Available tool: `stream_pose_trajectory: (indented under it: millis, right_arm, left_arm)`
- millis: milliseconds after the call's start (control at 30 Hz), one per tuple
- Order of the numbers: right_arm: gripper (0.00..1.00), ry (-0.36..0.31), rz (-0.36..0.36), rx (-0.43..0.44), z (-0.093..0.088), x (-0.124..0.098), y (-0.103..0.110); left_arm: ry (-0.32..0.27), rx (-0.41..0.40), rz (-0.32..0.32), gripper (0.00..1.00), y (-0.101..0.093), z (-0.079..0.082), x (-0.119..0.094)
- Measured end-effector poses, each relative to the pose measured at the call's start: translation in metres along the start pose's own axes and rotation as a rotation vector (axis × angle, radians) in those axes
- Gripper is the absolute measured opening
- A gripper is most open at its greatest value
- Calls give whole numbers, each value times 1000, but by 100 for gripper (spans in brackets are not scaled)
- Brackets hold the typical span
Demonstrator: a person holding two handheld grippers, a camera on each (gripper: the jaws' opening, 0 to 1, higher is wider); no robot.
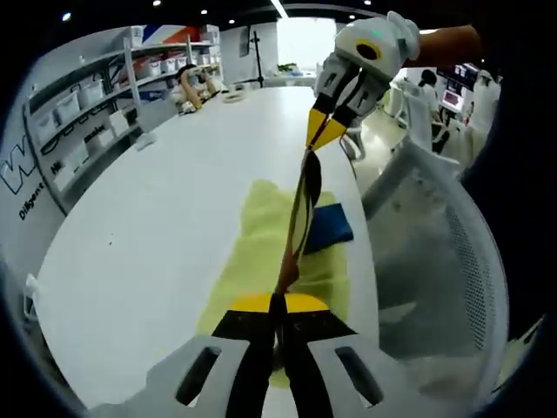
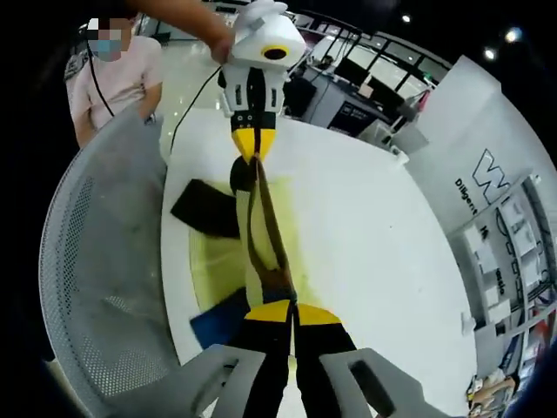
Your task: Fold the garment on the visible template until the final outline fits inside the template.
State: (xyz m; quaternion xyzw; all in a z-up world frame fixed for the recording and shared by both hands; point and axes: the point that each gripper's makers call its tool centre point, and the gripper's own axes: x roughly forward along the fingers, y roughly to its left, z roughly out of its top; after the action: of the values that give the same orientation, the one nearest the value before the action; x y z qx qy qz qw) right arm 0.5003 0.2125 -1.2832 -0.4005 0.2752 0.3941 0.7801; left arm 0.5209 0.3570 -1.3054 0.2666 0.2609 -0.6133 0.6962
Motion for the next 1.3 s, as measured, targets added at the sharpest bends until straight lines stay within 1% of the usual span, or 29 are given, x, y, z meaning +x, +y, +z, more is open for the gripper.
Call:
stream_pose_trajectory:
  millis: [233, 433, 533, 733, 800, 967, 1033, 1133, 1300]
  right_arm:
    - [0, -4, -52, 30, 2, 1, -20]
    - [0, -8, -87, 46, 8, 1, -37]
    - [0, -13, -95, 57, 12, 1, -44]
    - [0, -3, -106, 26, 16, 2, -58]
    - [0, -6, -113, 20, 19, 1, -64]
    - [0, -8, -142, 6, 25, 4, -82]
    - [0, -9, -145, 4, 28, 5, -86]
    - [0, -15, -153, -11, 33, 6, -92]
    - [0, -11, -166, -24, 35, 11, -99]
  left_arm:
    - [-51, -10, 69, 1, 20, 13, -3]
    - [-72, -17, 110, 1, 38, 22, -5]
    - [-79, -16, 123, 1, 42, 26, -6]
    - [-101, -40, 161, 1, 57, 35, -9]
    - [-97, -31, 189, 1, 63, 38, -10]
    - [-98, -5, 222, 1, 72, 51, -14]
    - [-105, 1, 235, 1, 75, 56, -15]
    - [-107, 6, 260, 1, 82, 59, -15]
    - [-101, 5, 284, 1, 89, 60, -13]
